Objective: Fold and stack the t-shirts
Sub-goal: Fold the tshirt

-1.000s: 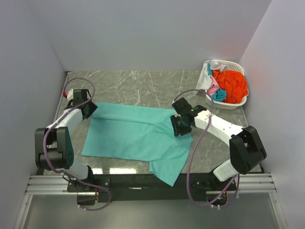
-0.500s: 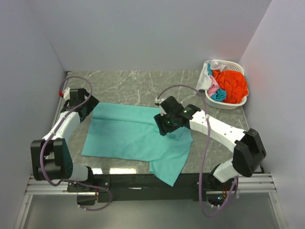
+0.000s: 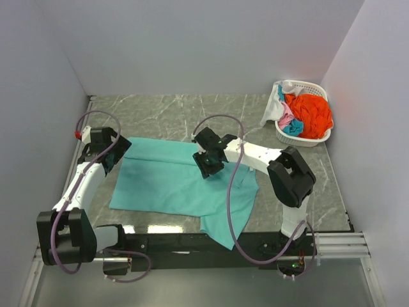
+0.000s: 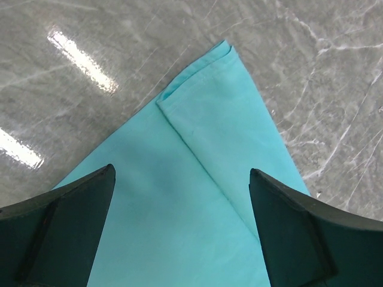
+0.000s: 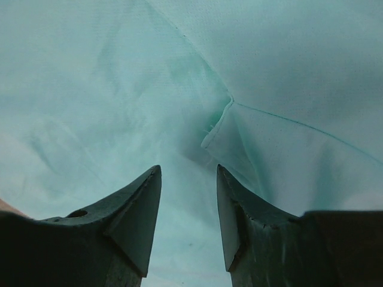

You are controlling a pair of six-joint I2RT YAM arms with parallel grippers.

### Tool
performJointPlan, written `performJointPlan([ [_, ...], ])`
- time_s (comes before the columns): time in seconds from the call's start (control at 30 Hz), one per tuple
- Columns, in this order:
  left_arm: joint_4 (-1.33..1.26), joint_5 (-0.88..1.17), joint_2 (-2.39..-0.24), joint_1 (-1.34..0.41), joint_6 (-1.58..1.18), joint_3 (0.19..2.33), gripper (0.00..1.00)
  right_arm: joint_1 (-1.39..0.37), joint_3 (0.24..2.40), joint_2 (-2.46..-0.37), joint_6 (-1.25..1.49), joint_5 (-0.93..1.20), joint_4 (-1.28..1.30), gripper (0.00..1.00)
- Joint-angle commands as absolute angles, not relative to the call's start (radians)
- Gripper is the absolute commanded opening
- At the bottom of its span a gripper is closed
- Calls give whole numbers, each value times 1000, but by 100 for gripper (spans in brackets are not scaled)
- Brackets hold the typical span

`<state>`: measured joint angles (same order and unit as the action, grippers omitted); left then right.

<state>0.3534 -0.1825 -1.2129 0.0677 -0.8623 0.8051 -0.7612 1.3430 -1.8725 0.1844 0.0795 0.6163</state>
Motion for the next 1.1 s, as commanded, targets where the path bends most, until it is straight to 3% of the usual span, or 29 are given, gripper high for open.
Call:
performJointPlan([
  [0.0, 362, -202, -1175, 64, -876, 801, 99, -759, 1385, -1893, 173, 60, 587, 49],
  [0.33, 374, -216, -1183, 64, -877, 808, 100, -759, 1397, -1973, 181, -29, 555, 43],
  [0.43, 377, -222, -1184, 64, -874, 813, 99, -759, 1382, -1964, 189, -54, 537, 32],
  [0.57, 371, -218, -1193, 64, -874, 815, 99, -759, 1361, -1941, 202, -46, 511, 9],
  [0.67, 379, -218, -1201, 64, -876, 821, 99, -761, 1362, -1927, 215, -54, 528, 0],
  [1.07, 376, -212, -1175, 64, -874, 816, 99, -784, 1391, -1827, 267, 52, 644, 0],
])
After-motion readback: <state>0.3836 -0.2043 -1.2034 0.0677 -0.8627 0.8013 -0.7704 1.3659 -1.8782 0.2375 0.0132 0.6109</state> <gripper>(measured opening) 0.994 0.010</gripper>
